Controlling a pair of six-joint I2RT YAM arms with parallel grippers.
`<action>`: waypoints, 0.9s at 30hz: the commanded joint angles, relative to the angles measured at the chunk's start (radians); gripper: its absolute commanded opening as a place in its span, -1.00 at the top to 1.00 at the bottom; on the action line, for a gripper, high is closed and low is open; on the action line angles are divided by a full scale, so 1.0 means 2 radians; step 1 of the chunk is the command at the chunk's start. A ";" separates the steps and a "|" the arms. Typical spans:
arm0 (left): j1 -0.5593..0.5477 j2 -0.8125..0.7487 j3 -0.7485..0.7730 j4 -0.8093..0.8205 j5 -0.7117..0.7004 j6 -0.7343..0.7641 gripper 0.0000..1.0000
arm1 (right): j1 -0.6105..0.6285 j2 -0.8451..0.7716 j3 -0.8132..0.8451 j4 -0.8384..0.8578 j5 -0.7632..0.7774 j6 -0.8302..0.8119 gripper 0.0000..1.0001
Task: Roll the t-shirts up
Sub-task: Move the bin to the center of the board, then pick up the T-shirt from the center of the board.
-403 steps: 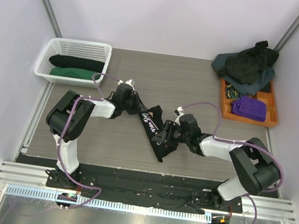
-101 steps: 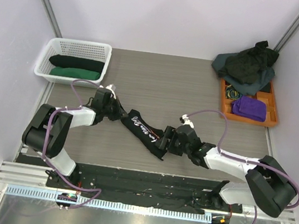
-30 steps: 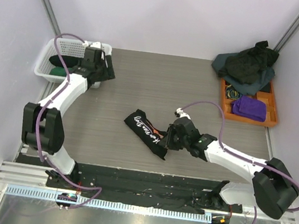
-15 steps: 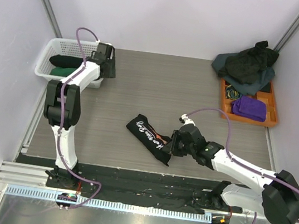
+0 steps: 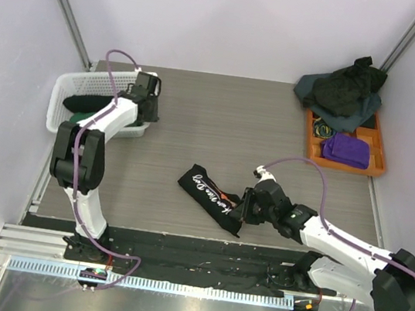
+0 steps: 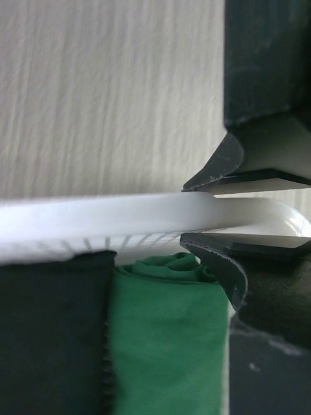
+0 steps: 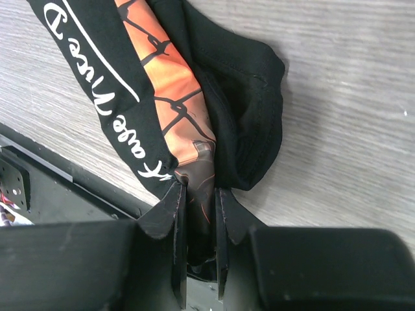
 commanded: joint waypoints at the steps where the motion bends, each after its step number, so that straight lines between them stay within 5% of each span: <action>1: -0.078 -0.045 -0.023 0.005 0.065 -0.051 0.74 | 0.000 -0.026 -0.011 -0.026 -0.004 -0.003 0.98; 11: -0.148 0.008 0.057 0.019 0.071 -0.060 0.67 | 0.000 -0.040 -0.019 -0.032 -0.045 -0.012 0.98; 16: -0.161 0.022 0.111 0.002 0.072 -0.058 -0.17 | 0.000 -0.033 -0.014 -0.033 -0.068 -0.033 0.98; 21: -0.183 -0.034 0.122 -0.044 0.078 -0.052 -0.35 | 0.000 -0.006 -0.008 -0.037 -0.107 -0.064 0.98; 27: -0.197 -0.180 0.013 -0.070 0.108 -0.077 -0.50 | 0.000 0.018 0.005 -0.040 -0.125 -0.087 0.98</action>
